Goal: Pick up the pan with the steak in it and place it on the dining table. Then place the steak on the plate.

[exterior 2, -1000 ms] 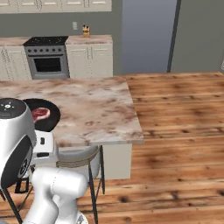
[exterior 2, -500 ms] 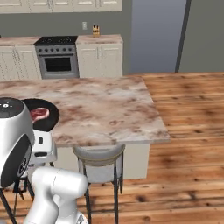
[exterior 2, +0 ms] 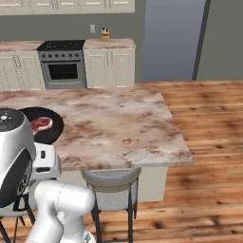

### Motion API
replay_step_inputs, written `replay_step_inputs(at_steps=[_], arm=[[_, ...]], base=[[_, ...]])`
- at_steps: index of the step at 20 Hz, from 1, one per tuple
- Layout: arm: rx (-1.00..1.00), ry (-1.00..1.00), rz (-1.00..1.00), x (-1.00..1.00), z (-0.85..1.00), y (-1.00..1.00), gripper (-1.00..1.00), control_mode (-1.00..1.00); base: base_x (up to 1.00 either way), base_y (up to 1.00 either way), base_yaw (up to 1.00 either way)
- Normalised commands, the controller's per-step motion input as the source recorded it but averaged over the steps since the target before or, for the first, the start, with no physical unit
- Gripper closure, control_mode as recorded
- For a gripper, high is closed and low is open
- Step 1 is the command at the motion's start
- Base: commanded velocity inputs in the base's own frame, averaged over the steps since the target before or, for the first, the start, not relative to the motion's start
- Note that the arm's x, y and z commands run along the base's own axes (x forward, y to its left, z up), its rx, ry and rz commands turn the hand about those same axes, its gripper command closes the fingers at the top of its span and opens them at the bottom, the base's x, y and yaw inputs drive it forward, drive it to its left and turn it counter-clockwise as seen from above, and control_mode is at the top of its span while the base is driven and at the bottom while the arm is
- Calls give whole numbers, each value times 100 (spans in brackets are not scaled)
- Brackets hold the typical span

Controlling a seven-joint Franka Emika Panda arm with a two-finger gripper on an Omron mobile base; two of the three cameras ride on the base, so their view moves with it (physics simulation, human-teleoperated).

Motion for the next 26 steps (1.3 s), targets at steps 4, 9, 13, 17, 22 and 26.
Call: replay_step_inputs(at_steps=[4,9,13,17,22,26], arm=[[0,0,0,0,0,0,100,100],[-5,1,-1,45,-10,26,100,-100],[-12,1,1,44,-23,31,100,-100],[-17,4,7,44,-41,41,100,-100],[-7,5,11,35,-44,19,100,-100],[-1,5,10,37,-36,13,100,-100]], base=[[92,40,-2],[40,22,-1],[0,0,0],[0,0,0],[0,0,0],[0,0,0]])
